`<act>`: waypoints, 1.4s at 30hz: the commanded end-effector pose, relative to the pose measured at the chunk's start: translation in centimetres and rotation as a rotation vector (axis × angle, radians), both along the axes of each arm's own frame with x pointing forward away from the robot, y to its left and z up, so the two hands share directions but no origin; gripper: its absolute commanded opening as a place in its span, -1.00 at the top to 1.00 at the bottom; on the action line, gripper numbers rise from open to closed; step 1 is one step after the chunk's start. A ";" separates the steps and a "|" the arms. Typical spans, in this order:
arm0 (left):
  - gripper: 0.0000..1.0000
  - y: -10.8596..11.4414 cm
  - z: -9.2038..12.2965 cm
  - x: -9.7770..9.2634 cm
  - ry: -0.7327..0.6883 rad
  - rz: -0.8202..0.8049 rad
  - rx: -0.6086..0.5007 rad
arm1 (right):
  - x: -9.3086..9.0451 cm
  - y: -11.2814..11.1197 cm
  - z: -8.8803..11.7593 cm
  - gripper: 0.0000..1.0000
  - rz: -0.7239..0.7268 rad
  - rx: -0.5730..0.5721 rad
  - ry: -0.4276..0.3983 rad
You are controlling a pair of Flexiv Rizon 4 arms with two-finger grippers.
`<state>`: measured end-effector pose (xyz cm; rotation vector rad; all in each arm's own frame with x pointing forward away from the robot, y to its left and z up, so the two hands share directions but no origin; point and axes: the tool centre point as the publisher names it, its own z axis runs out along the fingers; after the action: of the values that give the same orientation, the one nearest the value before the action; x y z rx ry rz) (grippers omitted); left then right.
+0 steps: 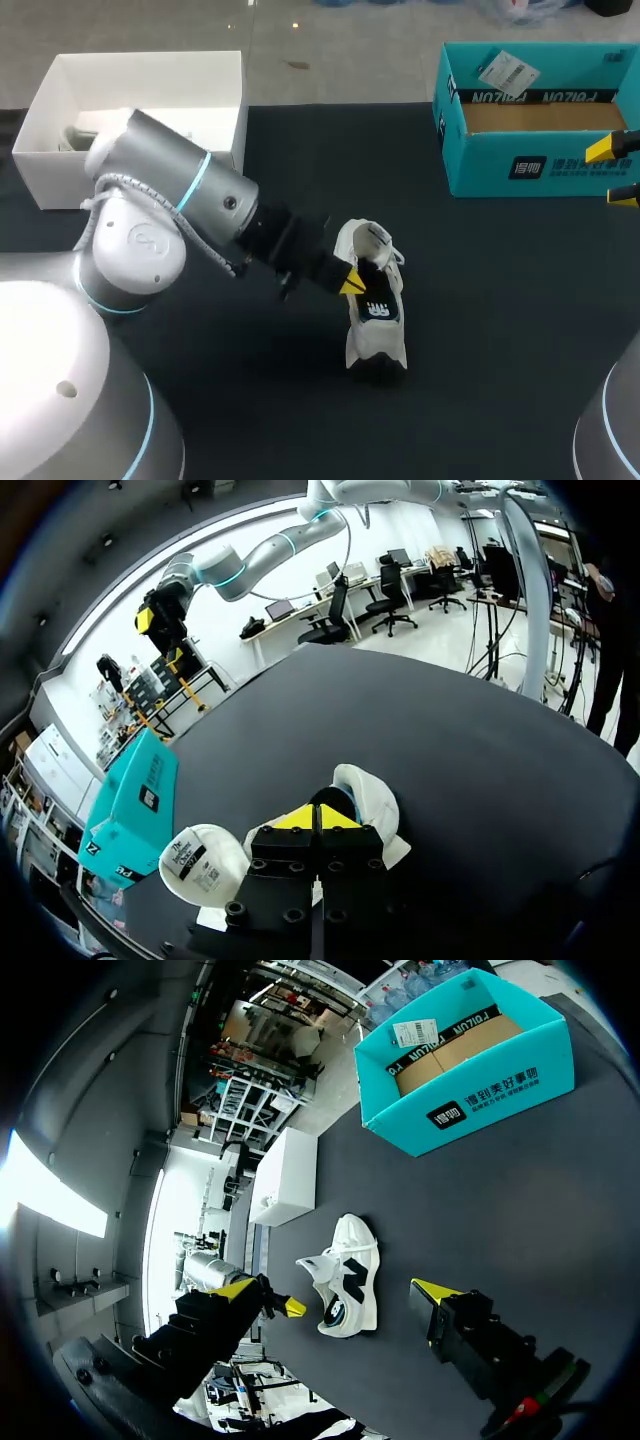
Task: Take the shoe out of the shoebox, open the shoe tongue, remove and reinsert the insole, then place the shoe into the shoebox
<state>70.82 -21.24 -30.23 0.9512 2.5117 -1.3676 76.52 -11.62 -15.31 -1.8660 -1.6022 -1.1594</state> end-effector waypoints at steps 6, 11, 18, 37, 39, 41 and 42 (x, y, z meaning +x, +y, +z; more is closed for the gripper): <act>1.00 -0.3 0.4 0.4 0.045 -0.081 0.080 | 0.0 0.1 0.0 -1.00 -0.002 -0.003 0.002; 1.00 -0.4 1.1 1.0 -0.186 -0.393 0.212 | 0.0 0.1 0.0 -1.00 -0.002 -0.003 0.002; 1.00 -0.5 2.7 0.5 -0.078 -0.464 0.297 | 0.0 0.1 0.0 -1.00 -0.002 -0.003 0.002; 1.00 -1.3 0.2 1.6 -0.263 -0.832 0.266 | 0.0 0.1 0.0 -1.00 -0.002 -0.003 0.002; 1.00 -1.3 0.2 1.6 -0.263 -0.832 0.266 | 0.0 0.1 0.0 -1.00 -0.002 -0.003 0.002; 1.00 -1.3 0.2 1.6 -0.263 -0.832 0.266 | 0.0 0.1 0.0 -1.00 -0.002 -0.003 0.002; 1.00 -1.3 0.2 1.6 -0.263 -0.832 0.266 | 0.0 0.1 0.0 -1.00 -0.002 -0.003 0.002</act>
<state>71.95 -22.02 -30.02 2.1520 2.1560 -0.9793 76.52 -11.62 -15.31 -1.8661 -1.6021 -1.1594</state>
